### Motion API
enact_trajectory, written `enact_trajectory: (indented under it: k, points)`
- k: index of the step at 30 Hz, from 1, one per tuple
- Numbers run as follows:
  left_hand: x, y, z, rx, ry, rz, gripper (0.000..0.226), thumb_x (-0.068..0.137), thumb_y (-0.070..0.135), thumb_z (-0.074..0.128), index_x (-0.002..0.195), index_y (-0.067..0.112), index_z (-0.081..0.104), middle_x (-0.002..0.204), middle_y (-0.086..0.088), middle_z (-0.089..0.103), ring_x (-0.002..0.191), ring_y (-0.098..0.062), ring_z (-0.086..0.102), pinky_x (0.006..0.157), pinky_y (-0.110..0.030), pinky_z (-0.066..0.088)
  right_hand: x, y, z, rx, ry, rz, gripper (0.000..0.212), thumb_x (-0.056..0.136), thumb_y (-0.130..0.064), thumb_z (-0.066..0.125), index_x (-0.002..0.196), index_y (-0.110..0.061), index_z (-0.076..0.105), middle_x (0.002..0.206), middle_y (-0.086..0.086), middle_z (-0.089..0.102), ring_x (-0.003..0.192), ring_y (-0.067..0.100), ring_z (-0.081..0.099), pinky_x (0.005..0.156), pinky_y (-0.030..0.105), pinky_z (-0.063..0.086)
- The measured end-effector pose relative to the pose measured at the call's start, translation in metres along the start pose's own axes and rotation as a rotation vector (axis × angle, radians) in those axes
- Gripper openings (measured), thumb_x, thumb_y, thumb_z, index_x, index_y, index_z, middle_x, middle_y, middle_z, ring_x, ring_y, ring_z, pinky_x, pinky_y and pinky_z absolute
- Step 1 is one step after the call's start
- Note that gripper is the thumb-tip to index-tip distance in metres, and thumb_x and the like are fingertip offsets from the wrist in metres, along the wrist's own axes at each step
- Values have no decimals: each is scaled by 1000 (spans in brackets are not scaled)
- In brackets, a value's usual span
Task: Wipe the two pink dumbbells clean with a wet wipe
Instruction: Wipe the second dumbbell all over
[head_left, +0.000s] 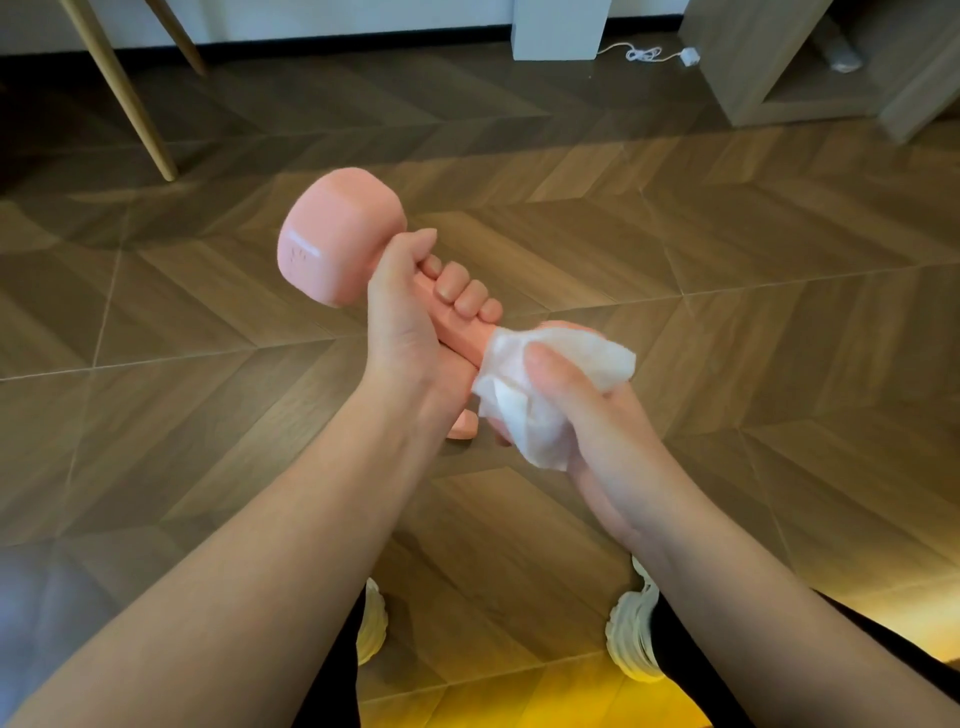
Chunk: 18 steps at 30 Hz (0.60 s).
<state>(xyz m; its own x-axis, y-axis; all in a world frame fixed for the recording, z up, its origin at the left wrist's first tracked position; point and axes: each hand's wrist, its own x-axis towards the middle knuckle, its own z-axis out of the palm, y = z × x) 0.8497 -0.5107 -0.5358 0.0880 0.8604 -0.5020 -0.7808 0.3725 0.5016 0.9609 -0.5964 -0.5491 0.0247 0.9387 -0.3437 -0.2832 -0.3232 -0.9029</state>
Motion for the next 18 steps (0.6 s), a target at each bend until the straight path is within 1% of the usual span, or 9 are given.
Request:
enact_trajectory:
  k: [1, 3, 5, 6, 8, 9, 12, 15, 18]
  points:
    - [-1, 0, 0, 7, -4, 3, 35, 91, 21, 53, 62, 20, 35, 49, 5, 27, 40, -12, 28, 43, -23, 34, 0, 1, 1, 48, 35, 48, 53, 82, -40, 70, 123, -9, 55, 114, 10, 71, 105, 26, 68, 91, 49, 54]
    - [-1, 0, -1, 7, -1, -2, 35, 91, 21, 54, 61, 20, 36, 49, 5, 28, 41, -12, 28, 44, -24, 34, 0, 1, 1, 161, 87, 129, 45, 92, -44, 60, 126, -15, 58, 115, 8, 72, 105, 21, 69, 92, 47, 53]
    - [0, 1, -2, -2, 4, -8, 34, 91, 20, 53, 61, 20, 36, 49, 5, 28, 41, -12, 28, 44, -24, 33, 1, 0, -3, 186, 59, 164, 40, 95, -43, 55, 125, -16, 60, 114, 4, 73, 108, 17, 68, 93, 41, 54]
    - [0, 1, -2, -9, 9, -11, 34, 91, 20, 52, 61, 20, 36, 49, 6, 27, 41, -12, 27, 43, -24, 32, 1, 0, -5, 174, 8, 152, 40, 93, -41, 59, 124, -16, 60, 114, 2, 73, 108, 14, 67, 91, 35, 56]
    - [0, 3, -3, -24, 24, -14, 34, 92, 21, 52, 62, 20, 37, 49, 7, 27, 40, -11, 27, 43, -23, 32, -2, 1, -7, 69, -91, 69, 49, 80, -28, 75, 123, -21, 55, 108, -4, 71, 98, 6, 67, 75, 22, 56]
    - [0, 3, -3, -31, 34, -13, 33, 92, 22, 53, 63, 20, 38, 49, 7, 29, 40, -11, 29, 43, -23, 33, -3, 2, -6, -40, -106, 3, 61, 71, -21, 78, 124, -27, 49, 106, -11, 67, 92, 2, 66, 69, 18, 54]
    - [-1, 3, -4, -50, 58, -20, 32, 91, 23, 57, 64, 19, 40, 51, 6, 33, 41, -10, 35, 45, -23, 38, -6, 6, -4, -309, -61, -172, 78, 62, -29, 85, 125, -37, 40, 95, -35, 59, 88, -7, 62, 65, 15, 51]
    - [-1, 2, -3, -60, 50, -39, 34, 90, 24, 57, 62, 20, 38, 49, 7, 31, 40, -10, 32, 43, -23, 36, -5, 7, -3, -269, 4, -236, 70, 60, -41, 82, 120, -37, 46, 93, -33, 61, 88, -5, 64, 66, 16, 52]
    - [-2, 1, -1, -36, 20, -29, 36, 91, 22, 54, 61, 20, 35, 49, 6, 27, 40, -12, 27, 43, -23, 33, -1, 7, -1, -108, 66, -188, 45, 73, -38, 72, 113, -29, 54, 90, -20, 69, 85, 1, 67, 67, 18, 53]
